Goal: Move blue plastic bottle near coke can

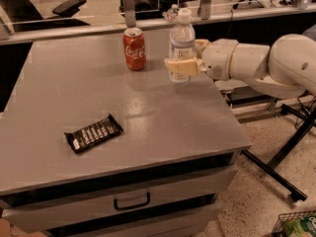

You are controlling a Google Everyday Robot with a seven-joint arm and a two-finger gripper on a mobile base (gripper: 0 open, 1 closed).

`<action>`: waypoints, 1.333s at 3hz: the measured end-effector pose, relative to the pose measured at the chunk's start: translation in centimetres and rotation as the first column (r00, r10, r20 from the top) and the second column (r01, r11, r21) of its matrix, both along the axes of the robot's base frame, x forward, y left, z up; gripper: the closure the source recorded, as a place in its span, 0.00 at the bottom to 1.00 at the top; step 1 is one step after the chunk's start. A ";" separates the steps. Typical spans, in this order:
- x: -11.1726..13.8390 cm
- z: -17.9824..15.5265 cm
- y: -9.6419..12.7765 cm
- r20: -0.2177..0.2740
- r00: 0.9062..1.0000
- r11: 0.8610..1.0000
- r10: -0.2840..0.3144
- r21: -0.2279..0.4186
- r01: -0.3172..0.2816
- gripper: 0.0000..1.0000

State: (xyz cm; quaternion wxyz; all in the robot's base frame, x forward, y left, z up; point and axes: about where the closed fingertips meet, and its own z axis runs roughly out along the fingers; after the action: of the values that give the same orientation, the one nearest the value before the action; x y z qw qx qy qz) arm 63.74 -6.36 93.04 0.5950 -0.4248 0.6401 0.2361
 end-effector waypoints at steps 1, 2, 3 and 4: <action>4.2 -0.1 -0.4 0.014 1.000 0.999 -0.026 -0.041 0.027 1.00; 8.2 -0.3 -0.2 0.021 0.999 0.998 -0.045 -0.050 0.046 1.00; 11.0 -0.3 0.7 0.025 0.998 0.998 -0.057 -0.029 0.057 1.00; 12.6 -0.5 1.8 0.020 0.998 0.998 -0.064 -0.007 0.064 1.00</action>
Offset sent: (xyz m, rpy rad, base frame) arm 0.1357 -0.0026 -0.0049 -0.0570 -0.0287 -0.0792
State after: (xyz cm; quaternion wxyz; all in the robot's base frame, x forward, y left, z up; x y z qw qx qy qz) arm 76.37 -4.52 92.51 0.6066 -0.4089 0.6485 0.2103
